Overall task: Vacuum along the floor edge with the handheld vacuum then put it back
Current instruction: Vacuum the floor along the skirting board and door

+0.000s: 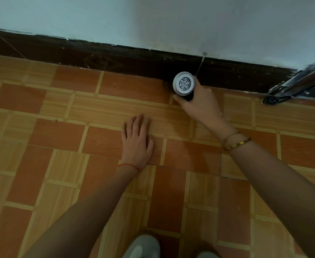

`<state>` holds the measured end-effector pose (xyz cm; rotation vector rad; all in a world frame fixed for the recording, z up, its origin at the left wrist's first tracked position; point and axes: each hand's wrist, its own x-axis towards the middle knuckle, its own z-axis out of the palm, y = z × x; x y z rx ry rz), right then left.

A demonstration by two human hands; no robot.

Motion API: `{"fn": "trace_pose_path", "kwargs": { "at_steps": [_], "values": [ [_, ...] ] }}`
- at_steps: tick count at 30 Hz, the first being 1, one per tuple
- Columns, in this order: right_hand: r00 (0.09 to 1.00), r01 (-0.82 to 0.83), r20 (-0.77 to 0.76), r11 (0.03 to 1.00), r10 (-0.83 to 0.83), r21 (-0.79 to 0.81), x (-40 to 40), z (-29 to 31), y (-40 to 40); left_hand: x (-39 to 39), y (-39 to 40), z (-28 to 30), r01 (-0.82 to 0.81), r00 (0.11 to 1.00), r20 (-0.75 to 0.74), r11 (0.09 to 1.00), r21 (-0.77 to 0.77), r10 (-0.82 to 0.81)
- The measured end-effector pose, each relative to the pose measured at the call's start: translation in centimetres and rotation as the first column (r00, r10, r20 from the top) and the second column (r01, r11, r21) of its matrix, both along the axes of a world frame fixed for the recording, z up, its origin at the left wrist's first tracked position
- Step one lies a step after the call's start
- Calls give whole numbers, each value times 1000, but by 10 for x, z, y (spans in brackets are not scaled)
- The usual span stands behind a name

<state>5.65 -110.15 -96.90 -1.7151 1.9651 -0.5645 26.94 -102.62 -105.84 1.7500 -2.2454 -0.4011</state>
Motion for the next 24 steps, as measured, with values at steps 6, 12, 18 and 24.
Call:
{"fn": "trace_pose_path", "kwargs": {
  "at_steps": [6, 12, 18, 24],
  "values": [
    [990, -141, 1, 990, 141, 6, 56, -1, -27, 52, -6, 5, -207, 977, 37, 978, -35, 208],
    [991, -129, 28, 991, 130, -23, 70, -10, -31, 92, -3, -6, -378, 922, 87, 926, -20, 378],
    [989, -149, -23, 986, 148, -78, 76, -14, -39, 91, -3, -5, -390, 918, 62, 920, -27, 391],
    [970, -243, 17, 968, 244, -65, 119, -16, -65, 91, -5, -5, -396, 914, 89, 918, -29, 397]
  ]
}}
